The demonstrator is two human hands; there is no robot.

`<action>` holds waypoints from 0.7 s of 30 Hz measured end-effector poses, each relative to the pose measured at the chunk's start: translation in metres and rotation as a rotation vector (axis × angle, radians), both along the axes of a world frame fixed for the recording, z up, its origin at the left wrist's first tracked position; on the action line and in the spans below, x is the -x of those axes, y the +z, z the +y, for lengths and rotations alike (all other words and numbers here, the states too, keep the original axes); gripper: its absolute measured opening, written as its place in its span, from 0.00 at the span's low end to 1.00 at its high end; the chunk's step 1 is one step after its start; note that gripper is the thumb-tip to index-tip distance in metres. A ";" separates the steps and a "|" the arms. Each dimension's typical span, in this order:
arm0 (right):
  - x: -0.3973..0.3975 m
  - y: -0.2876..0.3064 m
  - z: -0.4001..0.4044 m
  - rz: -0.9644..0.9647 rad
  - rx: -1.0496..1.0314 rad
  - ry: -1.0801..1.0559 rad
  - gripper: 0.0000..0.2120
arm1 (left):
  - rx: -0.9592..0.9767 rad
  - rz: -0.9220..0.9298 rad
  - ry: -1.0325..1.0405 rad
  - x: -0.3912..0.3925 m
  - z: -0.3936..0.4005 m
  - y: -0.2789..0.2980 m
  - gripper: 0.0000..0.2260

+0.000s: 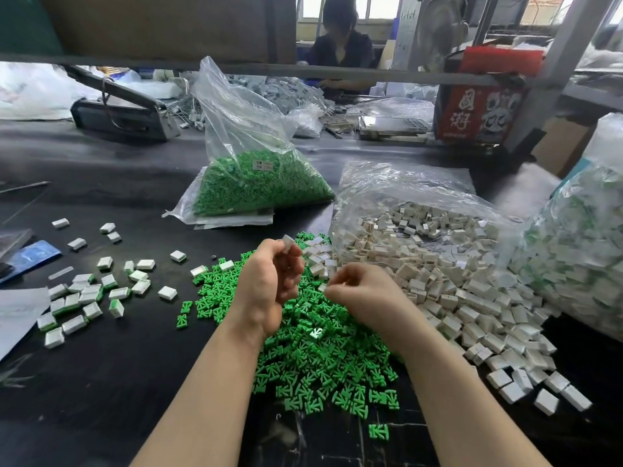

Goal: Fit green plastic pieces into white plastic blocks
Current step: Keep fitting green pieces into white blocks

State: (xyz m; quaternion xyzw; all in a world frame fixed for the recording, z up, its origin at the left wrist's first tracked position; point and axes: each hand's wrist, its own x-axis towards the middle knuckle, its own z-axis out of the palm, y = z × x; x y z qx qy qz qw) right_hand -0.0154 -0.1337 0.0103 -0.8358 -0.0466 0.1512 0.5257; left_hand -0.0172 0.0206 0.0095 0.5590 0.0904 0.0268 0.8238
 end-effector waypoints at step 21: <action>0.007 0.006 0.009 -0.125 -0.161 -0.072 0.02 | -0.094 -0.023 0.002 0.000 0.002 0.001 0.12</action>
